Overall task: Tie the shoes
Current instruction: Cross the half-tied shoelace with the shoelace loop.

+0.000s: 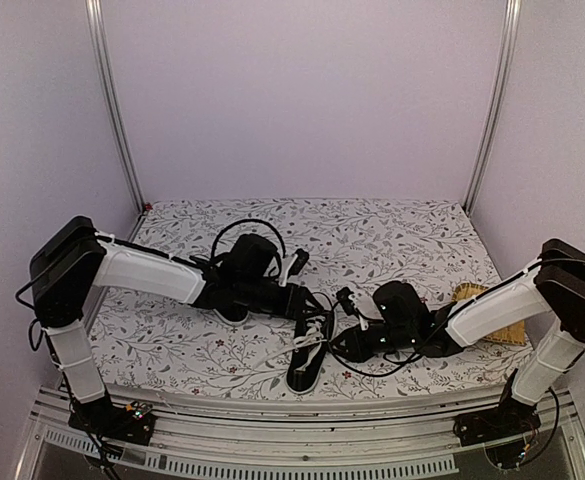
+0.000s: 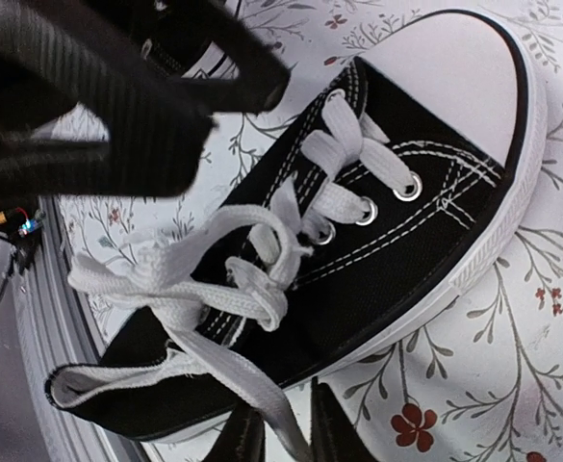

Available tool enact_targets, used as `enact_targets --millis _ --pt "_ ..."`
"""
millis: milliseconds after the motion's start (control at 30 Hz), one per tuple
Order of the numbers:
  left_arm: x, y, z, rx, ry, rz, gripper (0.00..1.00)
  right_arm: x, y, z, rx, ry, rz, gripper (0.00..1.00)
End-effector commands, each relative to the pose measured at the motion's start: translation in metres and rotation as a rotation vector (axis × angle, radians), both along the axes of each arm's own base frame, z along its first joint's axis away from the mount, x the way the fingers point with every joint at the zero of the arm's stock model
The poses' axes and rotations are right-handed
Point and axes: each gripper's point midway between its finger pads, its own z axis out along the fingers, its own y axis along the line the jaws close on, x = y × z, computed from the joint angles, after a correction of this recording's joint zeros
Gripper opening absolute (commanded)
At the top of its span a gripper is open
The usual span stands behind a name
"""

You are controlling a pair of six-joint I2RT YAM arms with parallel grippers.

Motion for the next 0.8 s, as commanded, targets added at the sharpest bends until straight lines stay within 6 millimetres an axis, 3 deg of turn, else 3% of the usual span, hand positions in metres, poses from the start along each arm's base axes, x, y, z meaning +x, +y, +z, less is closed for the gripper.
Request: enact_targets --millis 0,100,333,567,767 --pt "-0.014 0.011 -0.033 0.176 0.033 -0.029 0.50 0.005 0.010 0.012 0.044 -0.026 0.014 0.12" --pt "-0.016 0.011 -0.039 0.222 0.031 -0.028 0.45 0.005 0.010 0.014 0.049 -0.028 0.016 0.04" --pt "-0.021 0.003 -0.036 0.221 0.019 -0.048 0.41 0.005 0.010 0.016 0.054 -0.028 0.013 0.03" --pt "-0.026 -0.003 -0.017 0.182 -0.006 -0.059 0.57 0.004 0.011 0.014 0.055 -0.019 0.013 0.03" --pt "-0.034 -0.005 -0.019 0.203 -0.003 -0.069 0.58 0.005 0.012 0.015 0.059 -0.018 0.012 0.03"
